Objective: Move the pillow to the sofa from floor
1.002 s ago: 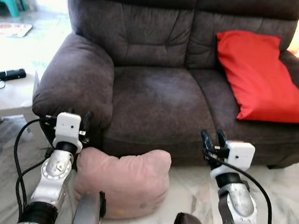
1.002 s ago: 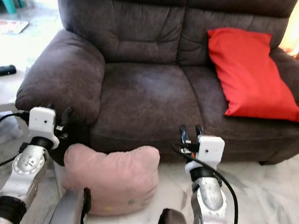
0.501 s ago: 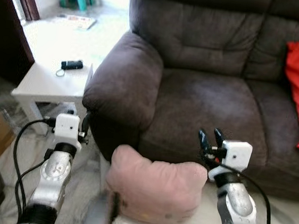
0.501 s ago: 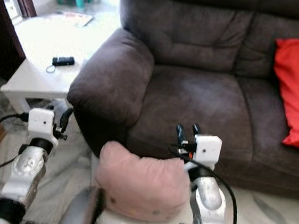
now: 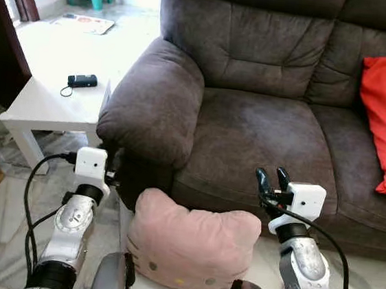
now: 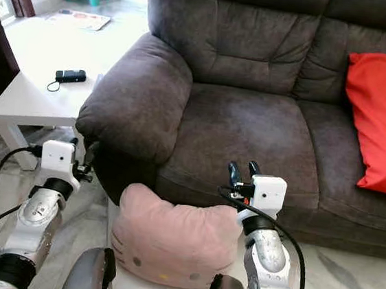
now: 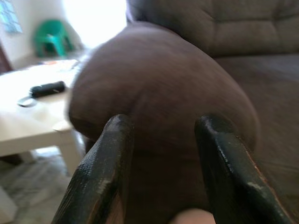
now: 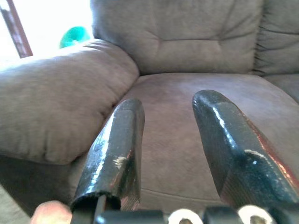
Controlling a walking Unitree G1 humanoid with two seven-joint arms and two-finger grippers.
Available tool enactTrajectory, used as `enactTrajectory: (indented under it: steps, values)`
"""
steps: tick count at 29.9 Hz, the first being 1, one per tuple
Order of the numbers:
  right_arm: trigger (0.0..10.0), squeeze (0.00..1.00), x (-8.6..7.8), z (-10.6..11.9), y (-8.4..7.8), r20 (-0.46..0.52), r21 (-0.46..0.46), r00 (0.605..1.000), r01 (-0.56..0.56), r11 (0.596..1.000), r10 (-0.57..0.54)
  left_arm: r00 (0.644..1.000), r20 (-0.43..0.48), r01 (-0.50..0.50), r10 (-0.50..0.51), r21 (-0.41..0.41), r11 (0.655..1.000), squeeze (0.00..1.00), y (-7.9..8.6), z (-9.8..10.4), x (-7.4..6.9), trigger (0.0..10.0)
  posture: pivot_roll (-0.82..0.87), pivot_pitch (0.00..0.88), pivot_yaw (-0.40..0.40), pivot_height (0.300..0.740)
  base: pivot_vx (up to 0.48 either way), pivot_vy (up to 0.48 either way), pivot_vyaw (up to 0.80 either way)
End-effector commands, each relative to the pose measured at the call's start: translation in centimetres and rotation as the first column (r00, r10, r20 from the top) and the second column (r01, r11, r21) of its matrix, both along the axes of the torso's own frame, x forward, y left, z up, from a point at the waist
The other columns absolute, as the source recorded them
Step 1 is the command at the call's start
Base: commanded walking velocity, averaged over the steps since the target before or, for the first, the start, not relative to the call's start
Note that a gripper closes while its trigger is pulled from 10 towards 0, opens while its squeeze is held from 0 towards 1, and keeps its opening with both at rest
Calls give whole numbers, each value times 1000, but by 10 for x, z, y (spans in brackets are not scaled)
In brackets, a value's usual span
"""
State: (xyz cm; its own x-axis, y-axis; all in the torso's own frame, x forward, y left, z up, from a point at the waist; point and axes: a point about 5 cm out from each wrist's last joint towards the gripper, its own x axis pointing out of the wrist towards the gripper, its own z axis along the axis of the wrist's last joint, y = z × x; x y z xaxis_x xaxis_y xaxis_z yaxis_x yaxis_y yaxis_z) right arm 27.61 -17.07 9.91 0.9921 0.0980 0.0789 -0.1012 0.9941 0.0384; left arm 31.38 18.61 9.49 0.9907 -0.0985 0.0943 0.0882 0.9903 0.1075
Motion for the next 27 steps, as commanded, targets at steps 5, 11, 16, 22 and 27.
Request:
enactTrajectory:
  steps: [5,11,16,22,27]
  values:
    - [10000,0,-1,-19,-23,-82,50,987,142,989,-138,989,-139,55,-50,33,998,0,3,-30,-13,10000,18,0,-43,542,0,0,0]
    - [10000,0,-9,-29,-22,-99,49,987,134,990,-129,996,-77,-34,41,86,996,0,14,-21,-19,10000,28,0,-50,542,0,0,0]
    - [10000,0,-10,-34,-21,-108,56,985,140,989,-133,996,-60,-58,64,95,994,0,17,-18,-22,10000,29,0,-47,542,0,0,0]
    - [10000,0,-11,-49,-16,-142,33,982,132,991,-126,994,-25,-106,109,100,989,0,22,-14,-24,10000,27,0,-35,542,0,0,0]
    - [10000,0,-9,-47,-18,-128,38,983,135,990,-129,993,-30,-113,117,97,989,0,23,-15,-25,10000,30,0,-31,542,0,0,0]
